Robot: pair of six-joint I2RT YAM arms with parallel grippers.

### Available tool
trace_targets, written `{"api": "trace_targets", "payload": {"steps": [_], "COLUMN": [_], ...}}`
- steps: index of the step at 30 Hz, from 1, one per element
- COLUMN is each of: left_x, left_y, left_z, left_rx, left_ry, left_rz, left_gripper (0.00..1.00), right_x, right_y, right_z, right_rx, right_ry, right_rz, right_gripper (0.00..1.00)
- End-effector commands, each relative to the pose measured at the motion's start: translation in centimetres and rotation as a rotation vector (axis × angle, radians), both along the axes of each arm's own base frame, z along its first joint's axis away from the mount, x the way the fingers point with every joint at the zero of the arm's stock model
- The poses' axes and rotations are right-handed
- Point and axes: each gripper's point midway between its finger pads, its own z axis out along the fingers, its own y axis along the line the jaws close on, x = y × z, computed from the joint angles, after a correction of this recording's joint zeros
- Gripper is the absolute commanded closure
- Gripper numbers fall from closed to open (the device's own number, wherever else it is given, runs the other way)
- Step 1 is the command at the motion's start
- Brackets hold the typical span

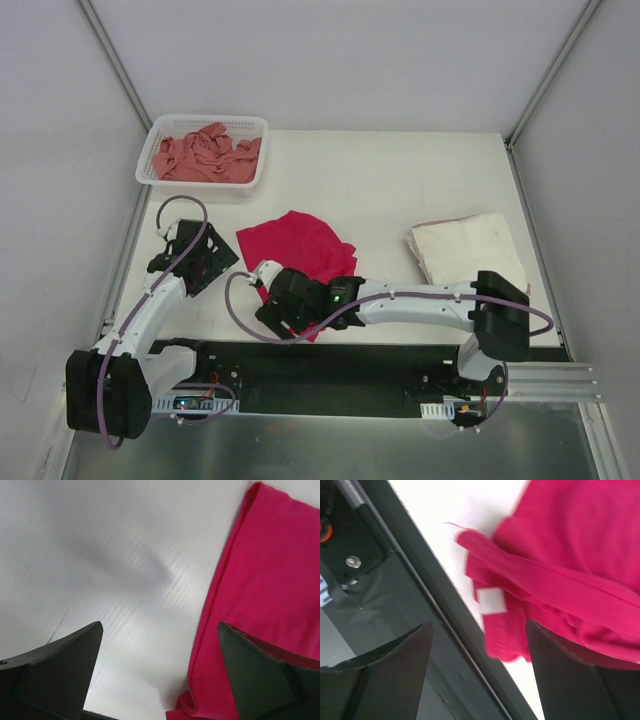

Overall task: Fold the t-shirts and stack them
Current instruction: Flatten the tshirt out

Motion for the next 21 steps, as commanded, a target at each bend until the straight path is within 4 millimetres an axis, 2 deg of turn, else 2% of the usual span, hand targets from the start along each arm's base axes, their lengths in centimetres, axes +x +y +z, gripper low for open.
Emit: {"api": "trace_targets", "payload": {"steps": [1,2,5,10,15,18,21], "left_x": [-0.9,-1.1,-1.2,-0.8,-0.4,-0.3,-0.2], "left_y": [1.0,1.4,1.6,1.0,0.4,0.4,0.5], "left_z": [-0.8,-0.9,-1.1,-1.0,-0.8,-0.9,-0.8], "left_rx": [-0.035,-0.040,-0.055,-0.082,-0.107,-0.104,-0.101], "left_ry": [0.005,0.007,-0.002,-0.013,-0.022,-0.019,-0.018], "left_rz": [0.043,0.061,0.061,0.029,0.008,0.003,-0.002], "left_gripper": [0.01,0.01,0.01,0.01,0.01,0.01,0.01], "right_x": [-0.7,-1.2,-1.1,-0.1,1.3,1.5,1.4], "right_y": [2.2,2.3,1.7,-0.9,-2.8,-3.6,-4.1], "right_z": [-0.2,-1.0,-2.6,-5.4,-6.4,-6.9,-7.4], "right_rx": [-0.035,-0.057,-0.114,-0.239,-0.319,-0.360,-0.373], "right_ry": [-0.041,-0.039,-0.048,-0.088,-0.160,-0.170,-0.164], "right_rz": [0.054,0.069,0.053,0.004,-0.046,-0.058,-0.066], "right_gripper": [0.23,0.24,0.26,0.31,0.35,0.42,0.45]}}
